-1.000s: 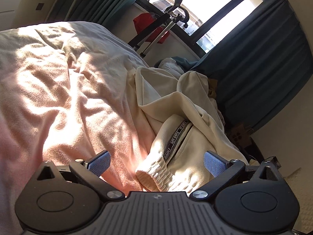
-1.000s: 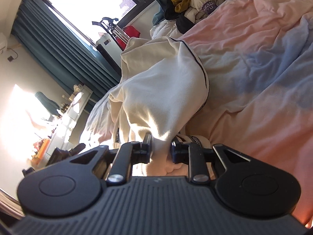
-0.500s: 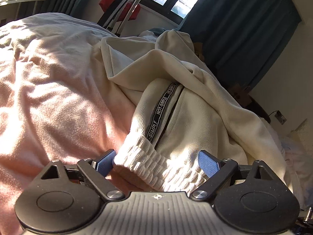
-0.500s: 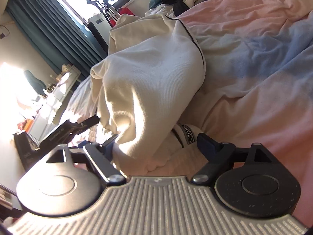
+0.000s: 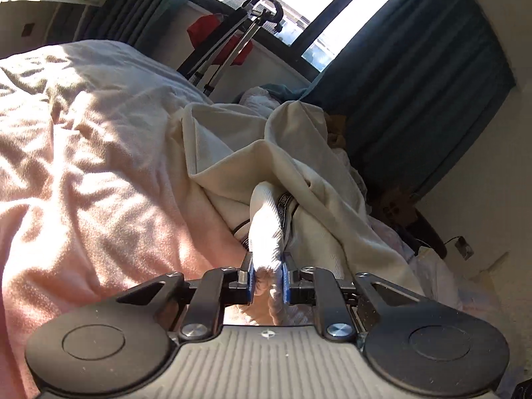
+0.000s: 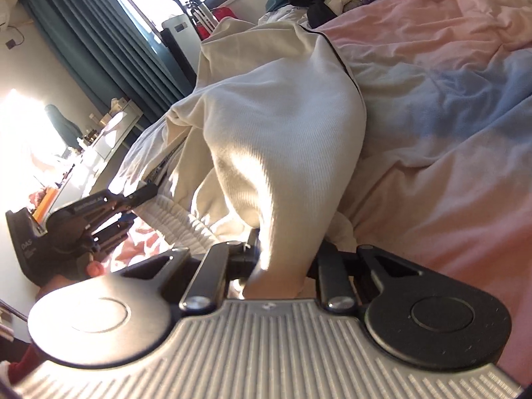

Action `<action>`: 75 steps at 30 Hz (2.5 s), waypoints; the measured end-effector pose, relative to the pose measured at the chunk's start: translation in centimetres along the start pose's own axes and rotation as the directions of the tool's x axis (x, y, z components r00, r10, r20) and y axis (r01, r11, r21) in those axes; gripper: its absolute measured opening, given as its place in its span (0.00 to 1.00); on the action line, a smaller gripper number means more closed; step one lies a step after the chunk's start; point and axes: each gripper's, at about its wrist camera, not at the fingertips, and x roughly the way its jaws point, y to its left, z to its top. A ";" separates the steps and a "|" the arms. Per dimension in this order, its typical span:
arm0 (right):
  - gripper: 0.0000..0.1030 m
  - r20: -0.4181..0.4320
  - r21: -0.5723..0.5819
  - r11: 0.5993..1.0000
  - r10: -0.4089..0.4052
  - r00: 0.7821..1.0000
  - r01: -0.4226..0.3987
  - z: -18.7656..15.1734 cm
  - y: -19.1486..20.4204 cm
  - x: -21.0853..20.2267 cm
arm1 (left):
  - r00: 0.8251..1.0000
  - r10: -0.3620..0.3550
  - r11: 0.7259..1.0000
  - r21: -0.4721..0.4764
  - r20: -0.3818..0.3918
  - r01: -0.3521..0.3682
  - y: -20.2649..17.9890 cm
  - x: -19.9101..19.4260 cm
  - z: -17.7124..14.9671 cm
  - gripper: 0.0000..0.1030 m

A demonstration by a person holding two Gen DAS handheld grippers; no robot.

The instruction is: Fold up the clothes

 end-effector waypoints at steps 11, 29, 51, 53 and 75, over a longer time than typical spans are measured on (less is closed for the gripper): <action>0.13 -0.113 0.108 0.958 0.276 0.954 -0.265 -1.4 9.3 -1.8 | 0.990 0.045 0.996 0.065 0.136 -0.054 0.3 -9.4 7.6 0.13; 0.13 -0.401 0.026 0.869 0.462 0.791 -0.494 -8.2 26.4 9.5 | 0.929 0.355 0.935 -0.032 0.107 -0.353 17.7 -15.8 12.7 0.14; 0.82 -0.357 -0.149 0.908 0.321 0.877 -0.393 -5.3 20.9 2.7 | 0.910 0.368 0.925 0.029 0.191 -0.380 10.1 -23.5 8.5 0.70; 0.82 -0.320 -0.220 0.906 0.283 0.904 -0.361 -4.7 19.3 1.1 | 0.916 0.351 0.925 0.083 0.193 -0.372 7.6 -23.5 8.1 0.72; 0.82 0.091 -0.084 0.996 -0.018 0.996 0.026 3.0 -0.6 -3.7 | 0.973 0.232 0.871 0.442 0.015 -0.214 -14.5 10.3 1.6 0.78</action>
